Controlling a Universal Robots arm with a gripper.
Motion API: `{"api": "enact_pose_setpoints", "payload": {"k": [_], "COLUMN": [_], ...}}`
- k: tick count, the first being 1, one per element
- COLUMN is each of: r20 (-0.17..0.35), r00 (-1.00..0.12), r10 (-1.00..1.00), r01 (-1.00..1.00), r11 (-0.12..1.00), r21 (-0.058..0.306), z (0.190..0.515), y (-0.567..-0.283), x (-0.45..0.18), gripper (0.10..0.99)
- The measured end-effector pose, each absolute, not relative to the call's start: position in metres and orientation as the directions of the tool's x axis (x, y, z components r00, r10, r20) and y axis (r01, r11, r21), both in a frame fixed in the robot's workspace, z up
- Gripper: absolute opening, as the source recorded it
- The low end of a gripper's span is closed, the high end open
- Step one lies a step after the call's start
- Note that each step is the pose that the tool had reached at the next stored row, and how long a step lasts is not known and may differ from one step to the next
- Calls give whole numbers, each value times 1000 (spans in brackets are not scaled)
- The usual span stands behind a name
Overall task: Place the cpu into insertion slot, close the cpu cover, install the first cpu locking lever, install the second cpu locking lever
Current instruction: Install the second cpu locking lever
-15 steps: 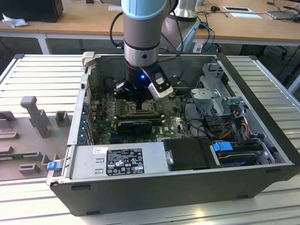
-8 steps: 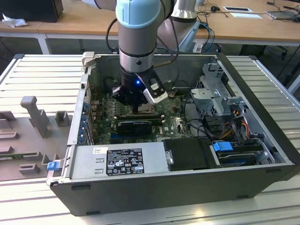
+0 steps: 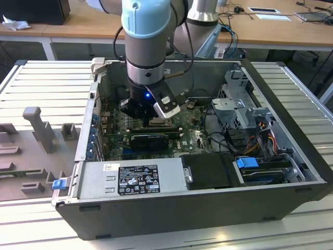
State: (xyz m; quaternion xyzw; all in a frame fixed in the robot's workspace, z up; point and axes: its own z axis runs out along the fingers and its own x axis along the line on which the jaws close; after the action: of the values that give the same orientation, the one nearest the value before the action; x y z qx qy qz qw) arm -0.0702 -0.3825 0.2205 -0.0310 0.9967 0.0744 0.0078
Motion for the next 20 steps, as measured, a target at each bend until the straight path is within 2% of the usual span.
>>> {"api": "enact_pose_setpoints", "payload": {"k": [1, 3, 7, 14, 20], "r20": [-21, -27, -33, -36, -35], "r00": [-998, -998, -998, -998, -998], "r10": [-60, -58, -57, -56, -56], "r01": [-63, -63, -64, -64, -64], "r11": [986, 974, 964, 955, 955], "r21": [156, 217, 260, 289, 288], "z": [220, 211, 199, 196, 212], "y": [-383, -393, -395, -395, -395], "x": [-70, -72, -77, -79, -79], "gripper": [106, 106, 106, 106, 106]}}
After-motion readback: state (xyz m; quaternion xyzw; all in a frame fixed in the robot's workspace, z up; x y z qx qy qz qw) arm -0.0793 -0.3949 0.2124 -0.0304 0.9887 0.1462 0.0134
